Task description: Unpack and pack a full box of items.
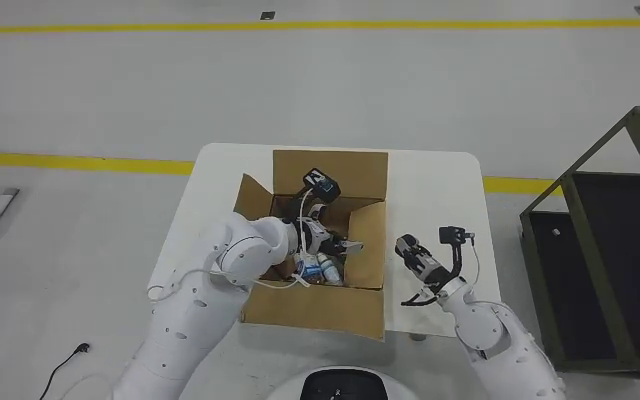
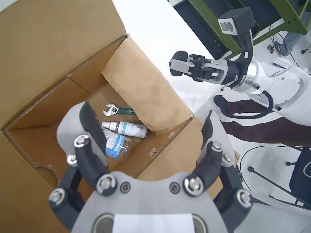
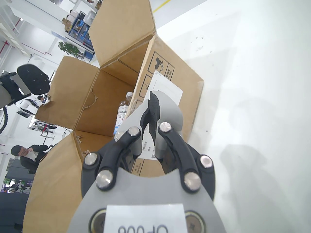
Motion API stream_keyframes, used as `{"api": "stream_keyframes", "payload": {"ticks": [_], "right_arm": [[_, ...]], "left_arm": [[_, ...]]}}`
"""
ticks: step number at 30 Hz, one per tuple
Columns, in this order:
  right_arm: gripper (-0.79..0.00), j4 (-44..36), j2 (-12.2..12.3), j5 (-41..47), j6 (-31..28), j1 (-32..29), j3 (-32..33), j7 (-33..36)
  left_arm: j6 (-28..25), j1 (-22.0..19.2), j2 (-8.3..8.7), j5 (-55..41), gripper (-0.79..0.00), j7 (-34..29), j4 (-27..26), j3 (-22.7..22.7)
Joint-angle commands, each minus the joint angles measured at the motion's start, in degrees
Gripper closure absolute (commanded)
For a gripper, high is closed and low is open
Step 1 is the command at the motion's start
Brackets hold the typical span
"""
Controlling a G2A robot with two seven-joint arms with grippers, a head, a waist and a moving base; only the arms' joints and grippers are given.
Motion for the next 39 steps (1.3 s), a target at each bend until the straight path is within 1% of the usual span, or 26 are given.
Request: {"api": "stream_keyframes", "payload": {"ticks": [1, 7, 11, 14, 19, 21, 22, 27, 32, 34, 36, 39], "right_arm": [[0.000, 0.79, -0.32, 0.15, -0.24, 0.88, -1.72, 0.29], [0.000, 5.14, -1.55, 0.58, -2.03, 5.07, -7.29, 0.85], [0.000, 6.67, -1.96, 0.79, -2.51, 6.30, -8.36, -0.20], [0.000, 6.23, -1.74, 1.15, -2.68, 5.48, -6.67, -1.62], [0.000, 1.85, -0.74, 0.78, -2.00, 1.86, -1.59, -2.00], [0.000, -0.37, -0.33, 0.63, -1.73, 0.24, 0.42, -1.50], [0.000, -1.47, -0.17, 0.66, -1.56, -0.51, 1.25, -1.09], [0.000, -6.67, 0.35, 0.51, -0.47, -3.72, 4.27, -0.44], [0.000, -10.31, 0.65, -1.07, 0.43, -5.13, 5.19, 1.81], [0.000, -10.58, 0.68, -1.32, 0.49, -4.96, 5.03, 2.74], [0.000, -10.00, 0.63, -1.12, 0.51, -4.39, 4.63, 3.26], [0.000, -8.53, 0.51, -1.24, 0.40, -3.13, 3.73, 3.69]], "left_arm": [[0.00, 0.00, 0.00, 0.00, -0.785, 0.00, 0.00, 0.00], [0.00, 0.00, 0.00, 0.00, -0.785, 0.00, 0.00, 0.00], [0.06, 0.80, -0.01, -0.30, -0.785, 1.09, 0.38, 0.34], [0.51, 0.68, -0.31, -2.55, -0.785, 1.51, 3.35, 1.70], [1.74, -1.59, -1.47, -11.66, -0.785, 1.76, 12.89, 4.21], [2.74, -2.56, -2.12, -18.15, -0.785, 1.02, 18.01, 4.82], [2.97, -2.82, -2.21, -18.95, -0.785, 0.80, 18.89, 4.90], [2.97, -2.82, -2.21, -18.95, -0.785, 0.80, 18.89, 4.90], [2.97, -2.82, -2.21, -18.95, -0.785, 0.80, 18.89, 4.90], [2.97, -2.82, -2.21, -18.95, -0.785, 0.80, 18.89, 4.90], [4.25, -1.95, -2.21, -19.19, -0.785, 1.92, 20.13, 4.93], [6.41, -1.88, -2.52, -22.55, -0.785, 5.33, 22.92, 4.19]]}}
